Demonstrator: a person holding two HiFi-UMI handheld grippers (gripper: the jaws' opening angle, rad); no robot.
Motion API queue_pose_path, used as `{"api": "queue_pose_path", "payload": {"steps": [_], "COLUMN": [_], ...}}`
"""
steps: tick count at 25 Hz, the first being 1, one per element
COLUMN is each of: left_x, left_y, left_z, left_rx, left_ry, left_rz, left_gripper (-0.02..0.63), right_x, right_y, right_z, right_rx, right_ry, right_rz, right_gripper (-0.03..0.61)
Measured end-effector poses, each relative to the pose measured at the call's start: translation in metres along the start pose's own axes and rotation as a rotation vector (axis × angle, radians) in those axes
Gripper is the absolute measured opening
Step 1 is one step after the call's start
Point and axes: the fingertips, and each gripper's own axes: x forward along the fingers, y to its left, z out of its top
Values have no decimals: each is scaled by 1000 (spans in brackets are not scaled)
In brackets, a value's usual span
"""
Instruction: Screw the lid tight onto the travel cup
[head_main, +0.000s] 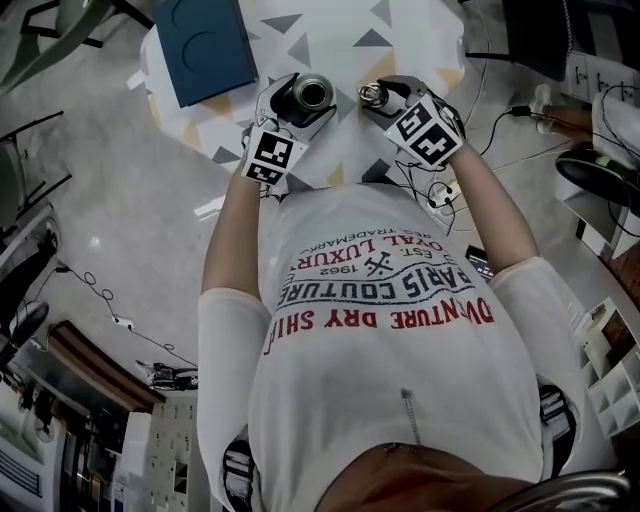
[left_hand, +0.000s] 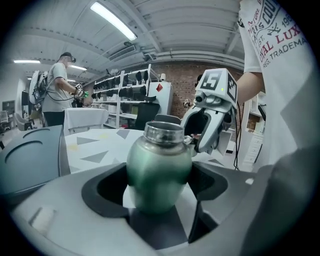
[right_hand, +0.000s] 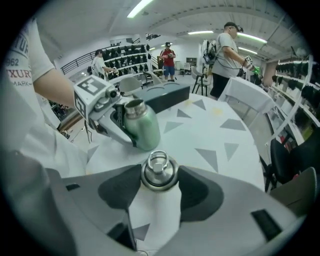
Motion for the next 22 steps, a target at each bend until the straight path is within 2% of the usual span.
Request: {"api": "queue_pose_path", "payload": {"steps": [6, 11, 17, 22], "left_x": [0, 1, 0, 0], "left_y": [-2, -3, -4, -5], "left_z": [0, -5, -8, -6], "left_rx": [24, 37, 49, 47], "left_ry": [21, 25, 43, 38], "left_rz": [-53, -85, -120, -133], "left_gripper": [379, 379, 379, 379], "right_x": [-39, -53, -38, -25], "right_y": [7, 26, 47, 55], "right_z": [60, 105, 127, 128], "right_rx": [-63, -184, -348, -396], "right_ry": [-144, -230, -209, -173], "right_rz": [10, 91, 200, 272], "right_gripper": [238, 238, 238, 238]}}
